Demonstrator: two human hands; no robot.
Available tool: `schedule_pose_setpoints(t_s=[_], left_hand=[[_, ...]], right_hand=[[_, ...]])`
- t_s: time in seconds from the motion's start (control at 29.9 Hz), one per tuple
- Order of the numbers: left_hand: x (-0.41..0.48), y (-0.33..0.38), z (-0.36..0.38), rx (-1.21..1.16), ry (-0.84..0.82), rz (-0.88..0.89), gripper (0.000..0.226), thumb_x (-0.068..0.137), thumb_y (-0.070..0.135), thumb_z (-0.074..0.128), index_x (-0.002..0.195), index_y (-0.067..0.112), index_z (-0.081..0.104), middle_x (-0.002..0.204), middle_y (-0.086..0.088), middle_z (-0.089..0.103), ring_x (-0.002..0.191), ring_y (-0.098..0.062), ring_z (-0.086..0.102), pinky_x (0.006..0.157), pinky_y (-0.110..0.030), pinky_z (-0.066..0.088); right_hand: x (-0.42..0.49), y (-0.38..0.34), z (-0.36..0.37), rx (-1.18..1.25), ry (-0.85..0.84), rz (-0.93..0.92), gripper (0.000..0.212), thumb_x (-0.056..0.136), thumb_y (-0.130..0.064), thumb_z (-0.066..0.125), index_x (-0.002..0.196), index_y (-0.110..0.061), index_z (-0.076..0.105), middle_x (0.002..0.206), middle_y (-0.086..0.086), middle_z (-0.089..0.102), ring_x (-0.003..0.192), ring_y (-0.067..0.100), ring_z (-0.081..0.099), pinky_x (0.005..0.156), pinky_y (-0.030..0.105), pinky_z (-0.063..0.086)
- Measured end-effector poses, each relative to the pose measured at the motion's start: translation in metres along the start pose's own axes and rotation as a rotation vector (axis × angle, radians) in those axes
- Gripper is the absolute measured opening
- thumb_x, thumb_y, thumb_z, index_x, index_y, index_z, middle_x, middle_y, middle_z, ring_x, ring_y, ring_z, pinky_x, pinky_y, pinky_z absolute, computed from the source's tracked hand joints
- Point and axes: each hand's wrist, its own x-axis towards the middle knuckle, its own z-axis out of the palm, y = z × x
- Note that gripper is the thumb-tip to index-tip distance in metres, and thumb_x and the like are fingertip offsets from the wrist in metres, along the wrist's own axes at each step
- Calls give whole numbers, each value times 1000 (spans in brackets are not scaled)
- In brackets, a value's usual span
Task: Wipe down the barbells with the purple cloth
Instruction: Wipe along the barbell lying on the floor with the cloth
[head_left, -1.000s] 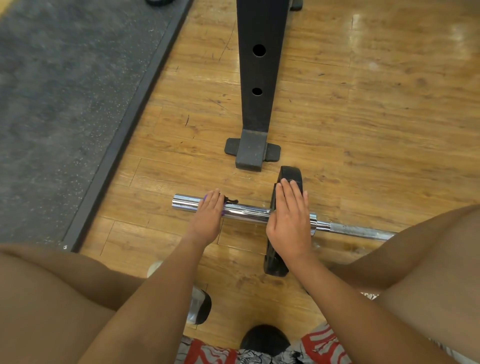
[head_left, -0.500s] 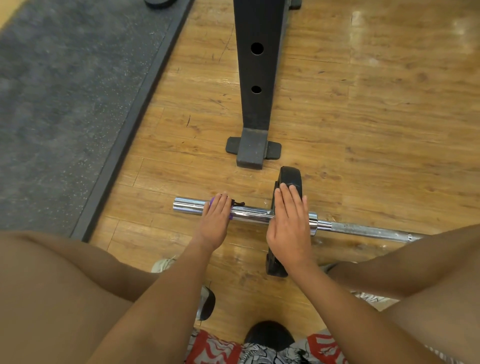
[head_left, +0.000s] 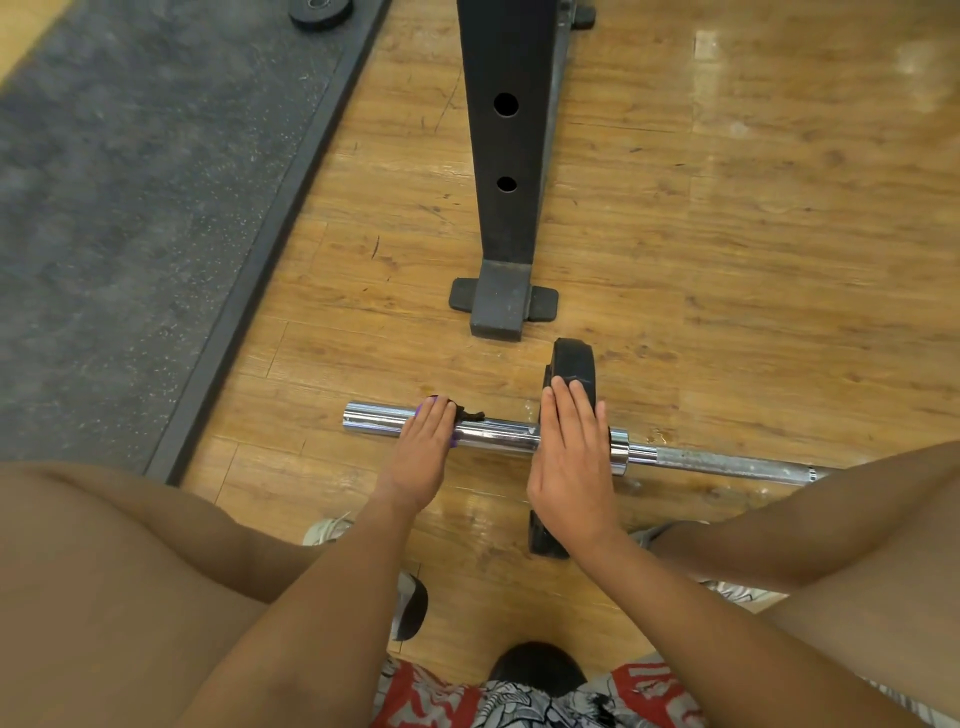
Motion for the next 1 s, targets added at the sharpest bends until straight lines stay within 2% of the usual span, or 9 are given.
schedule_pose_setpoints(t_s=[0.17,0.23,0.37,0.47,0.64,0.8,0.87,0.94,1.0], left_hand=[[-2,-11,-7,4,4,-120,63,105,3,34,160,5,3,169,-13,0,156,-29,-6,125,-38,-2],[0,3,-5,4,-23,-60,64,105,1,35,160,5,2,169,-12,0,156,-28,-5,126,-39,-2],[3,26,2,7,-57,83,63,106,4,35,160,7,4,169,-11,3,156,-25,-2,127,-38,-1],[7,24,1,9,-78,85,62,107,8,36,160,7,4,169,-10,3,156,-23,-1,126,-37,0],[12,34,-3,28,-59,32,67,104,5,39,160,8,3,169,-9,3,156,-23,-2,125,-38,-1],[11,29,-7,77,-39,89,72,101,-4,38,161,10,0,169,-5,-3,156,-21,-5,123,-35,-5],[12,15,-9,80,-25,31,74,99,-8,38,161,10,0,169,-5,-4,156,-22,-6,123,-35,-4],[16,5,-12,62,-15,-54,72,101,-3,41,160,8,2,169,-10,-1,156,-24,-4,125,-37,0],[20,7,-13,59,-28,-62,69,103,0,40,160,6,3,169,-11,0,156,-26,-4,125,-38,0]], right_hand=[[-7,-2,1,2,-7,-9,73,92,-5,50,158,-1,20,167,17,16,156,30,5,125,52,5],[-12,-2,2,-1,-4,-7,70,92,-6,46,158,-1,22,167,17,16,156,31,7,125,53,6],[-20,-4,2,8,-9,-10,60,101,-19,32,158,-3,22,167,15,17,156,29,9,124,52,9],[-19,-6,1,72,-16,15,57,108,-31,25,158,-5,20,167,11,15,156,24,8,125,48,5],[-7,-2,-4,103,-43,47,59,109,-35,19,159,-5,17,169,9,10,157,20,2,126,41,-2],[12,2,-6,92,-86,66,60,106,-32,22,159,-5,15,169,9,9,156,21,-1,126,40,-5],[18,3,-9,96,-124,66,61,106,-28,28,160,-5,11,169,8,4,156,21,-7,127,41,-6],[22,5,-13,106,-149,63,63,106,-25,35,160,-5,9,169,8,1,156,21,-9,126,42,-6],[25,5,-15,102,-157,59,65,105,-24,37,160,-6,9,169,8,1,156,21,-9,126,41,-8]])
